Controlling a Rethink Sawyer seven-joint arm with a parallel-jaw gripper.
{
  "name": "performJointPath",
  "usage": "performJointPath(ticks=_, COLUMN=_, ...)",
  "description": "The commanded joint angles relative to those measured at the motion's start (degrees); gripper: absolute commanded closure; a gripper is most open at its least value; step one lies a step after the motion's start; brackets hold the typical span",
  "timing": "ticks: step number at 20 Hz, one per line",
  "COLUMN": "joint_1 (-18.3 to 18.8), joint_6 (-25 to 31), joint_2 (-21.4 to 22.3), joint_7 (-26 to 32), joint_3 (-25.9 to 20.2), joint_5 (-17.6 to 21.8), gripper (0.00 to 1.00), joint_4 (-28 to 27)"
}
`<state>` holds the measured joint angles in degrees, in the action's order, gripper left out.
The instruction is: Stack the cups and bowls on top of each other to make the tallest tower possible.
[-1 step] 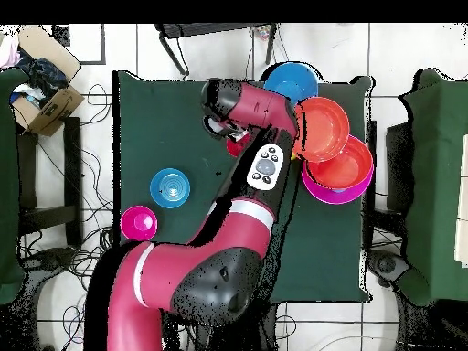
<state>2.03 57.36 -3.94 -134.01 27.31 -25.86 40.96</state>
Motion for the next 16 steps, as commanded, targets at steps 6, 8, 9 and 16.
performJointPath(ticks=6, joint_1=2.3, joint_6=-6.9, joint_2=-0.6, joint_7=4.0, joint_3=-12.1, joint_5=2.4, gripper=1.0, joint_4=2.9)
performJointPath(ticks=8, joint_1=2.4, joint_6=-7.1, joint_2=0.3, joint_7=4.6, joint_3=-12.5, joint_5=2.5, gripper=1.0, joint_4=4.0)
performJointPath(ticks=9, joint_1=2.5, joint_6=-7.2, joint_2=0.8, joint_7=4.9, joint_3=-12.7, joint_5=2.5, gripper=1.0, joint_4=4.6)
performJointPath(ticks=16, joint_1=1.8, joint_6=-2.4, joint_2=5.8, joint_7=4.6, joint_3=-10.9, joint_5=3.8, gripper=1.0, joint_4=8.2)
